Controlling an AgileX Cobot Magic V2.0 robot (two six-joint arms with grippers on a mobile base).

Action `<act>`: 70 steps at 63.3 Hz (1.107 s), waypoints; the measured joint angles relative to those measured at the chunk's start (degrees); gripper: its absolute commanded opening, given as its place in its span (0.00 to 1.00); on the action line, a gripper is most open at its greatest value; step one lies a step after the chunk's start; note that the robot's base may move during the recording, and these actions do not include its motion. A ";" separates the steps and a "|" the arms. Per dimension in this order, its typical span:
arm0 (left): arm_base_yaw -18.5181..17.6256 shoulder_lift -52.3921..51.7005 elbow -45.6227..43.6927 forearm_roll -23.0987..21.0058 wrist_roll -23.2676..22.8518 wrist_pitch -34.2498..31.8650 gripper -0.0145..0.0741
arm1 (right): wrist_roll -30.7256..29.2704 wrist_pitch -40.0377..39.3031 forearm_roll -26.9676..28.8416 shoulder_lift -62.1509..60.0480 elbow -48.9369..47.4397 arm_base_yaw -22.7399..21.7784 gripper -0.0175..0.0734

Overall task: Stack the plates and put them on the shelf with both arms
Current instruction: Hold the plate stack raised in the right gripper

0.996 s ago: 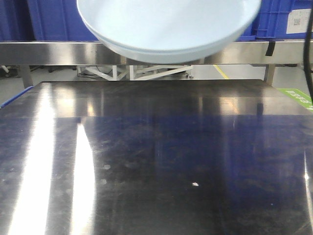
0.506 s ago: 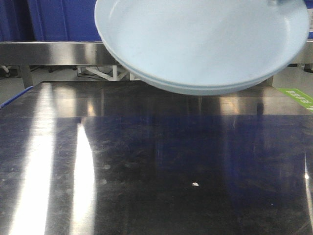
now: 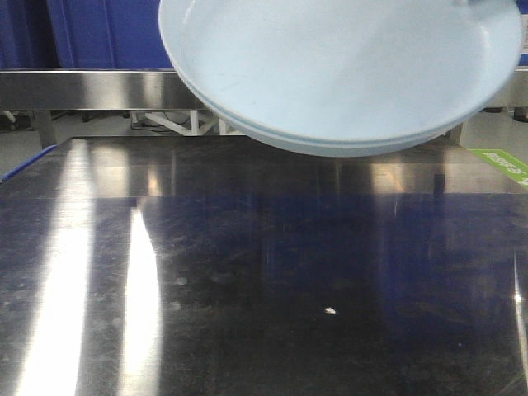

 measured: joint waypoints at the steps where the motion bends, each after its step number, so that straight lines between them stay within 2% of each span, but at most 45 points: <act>1: 0.00 0.00 0.00 0.00 0.00 0.00 0.27 | 0.00 0.00 0.00 0.00 0.00 0.00 0.25; 70: 0.00 0.00 0.00 0.00 0.00 0.00 0.27 | -0.11 0.00 0.00 0.00 0.00 0.00 0.25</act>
